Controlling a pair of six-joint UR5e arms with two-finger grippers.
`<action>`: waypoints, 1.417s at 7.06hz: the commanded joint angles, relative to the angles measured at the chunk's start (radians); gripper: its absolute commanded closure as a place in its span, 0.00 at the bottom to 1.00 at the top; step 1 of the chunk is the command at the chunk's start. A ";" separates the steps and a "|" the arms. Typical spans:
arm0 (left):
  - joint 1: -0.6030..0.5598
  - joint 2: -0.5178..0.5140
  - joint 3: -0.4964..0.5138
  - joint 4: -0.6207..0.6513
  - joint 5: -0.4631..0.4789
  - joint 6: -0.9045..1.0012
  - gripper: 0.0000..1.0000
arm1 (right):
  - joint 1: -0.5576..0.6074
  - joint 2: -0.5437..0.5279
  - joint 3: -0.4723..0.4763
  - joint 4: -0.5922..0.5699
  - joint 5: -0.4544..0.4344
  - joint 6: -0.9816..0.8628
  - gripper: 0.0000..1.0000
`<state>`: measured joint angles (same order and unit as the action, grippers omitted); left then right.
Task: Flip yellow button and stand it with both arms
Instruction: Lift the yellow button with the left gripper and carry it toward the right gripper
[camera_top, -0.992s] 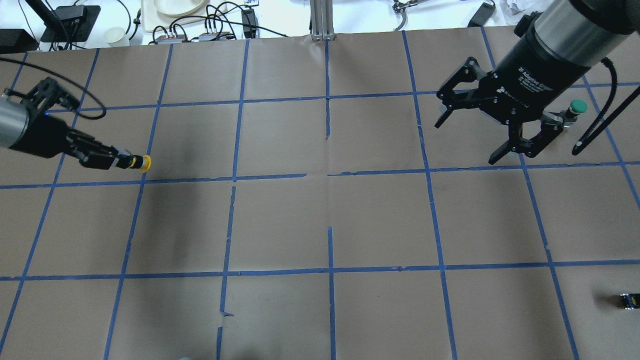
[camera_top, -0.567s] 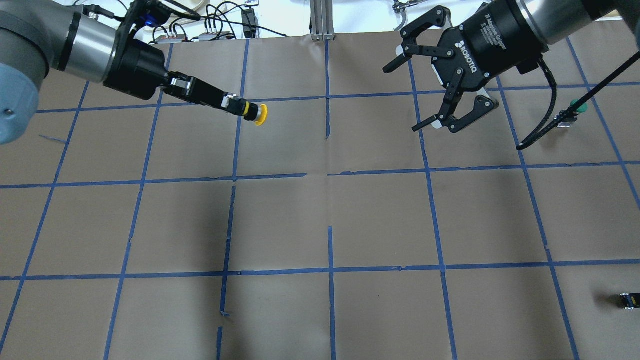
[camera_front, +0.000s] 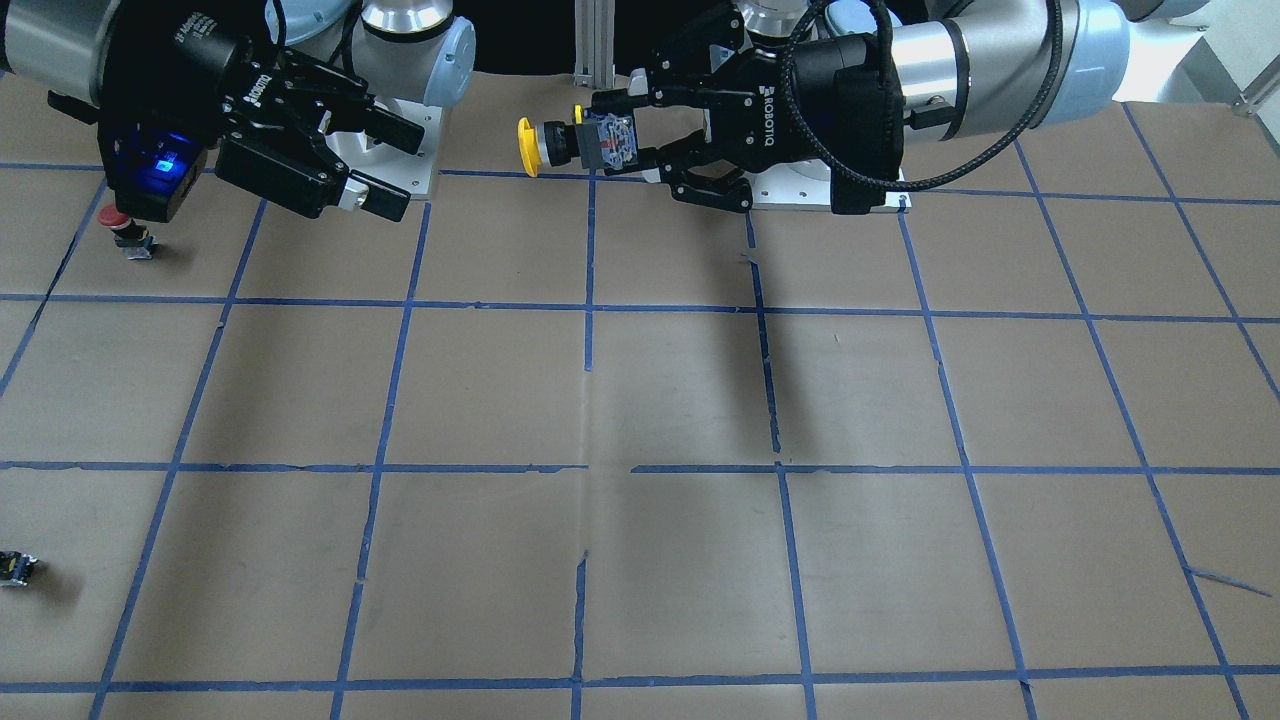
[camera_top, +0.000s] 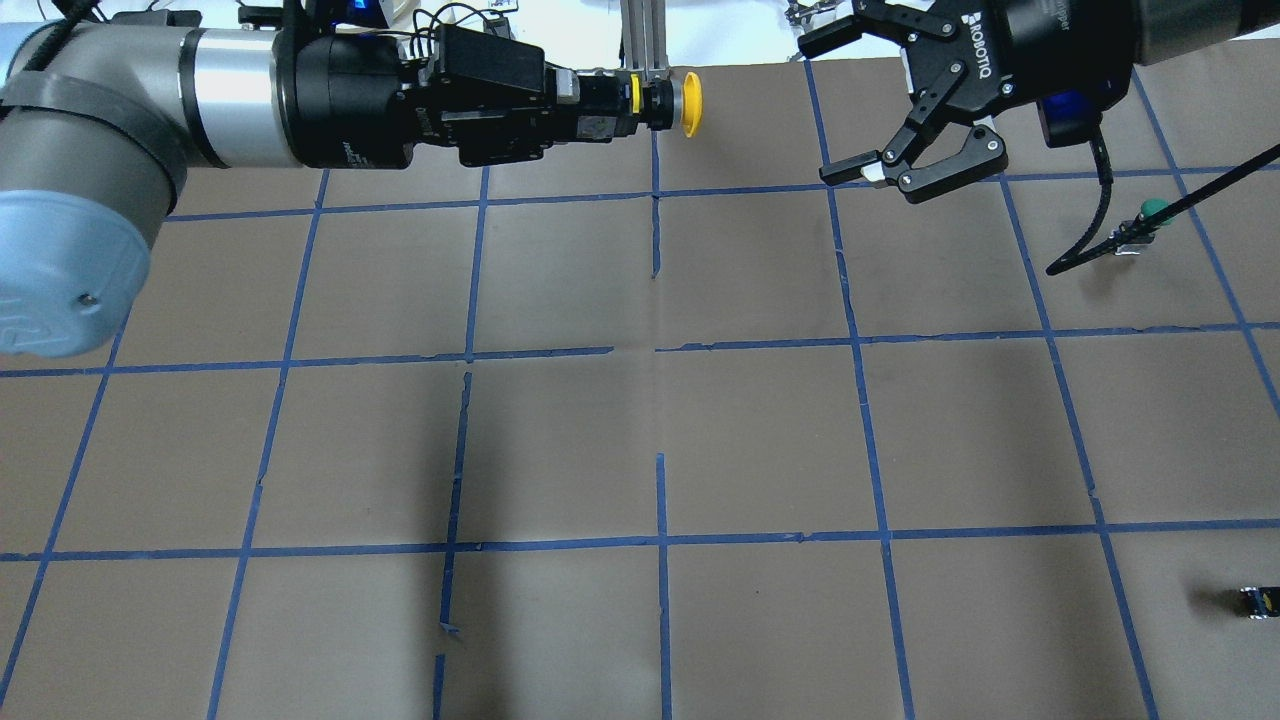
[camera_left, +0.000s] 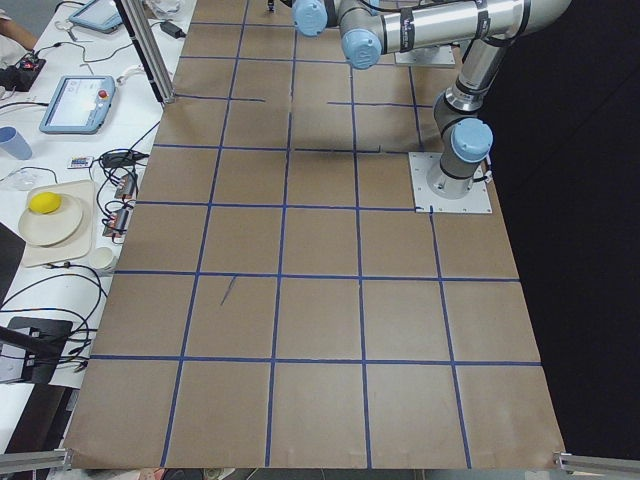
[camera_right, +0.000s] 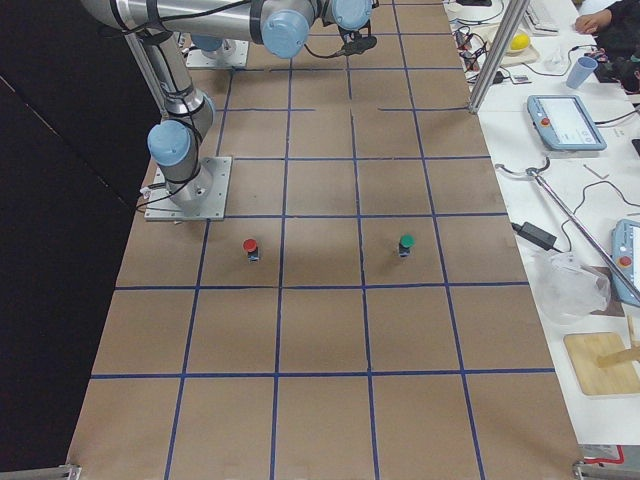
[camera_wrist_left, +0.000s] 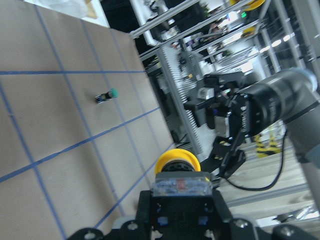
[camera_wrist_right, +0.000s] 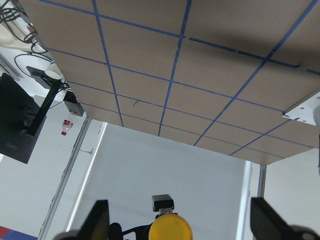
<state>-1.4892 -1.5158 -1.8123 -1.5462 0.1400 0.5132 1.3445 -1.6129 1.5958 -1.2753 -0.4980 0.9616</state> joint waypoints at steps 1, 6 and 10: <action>-0.028 0.026 -0.086 0.021 -0.111 -0.001 0.69 | 0.010 -0.040 0.004 0.036 0.087 0.057 0.00; -0.034 0.020 -0.099 0.044 -0.163 -0.002 0.69 | 0.025 -0.087 0.024 0.156 0.090 0.057 0.00; -0.034 0.028 -0.125 0.063 -0.162 0.005 0.69 | 0.045 -0.070 0.024 0.154 0.121 0.059 0.00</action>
<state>-1.5233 -1.4933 -1.9246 -1.4931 -0.0225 0.5146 1.3872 -1.6917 1.6198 -1.1209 -0.3870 1.0200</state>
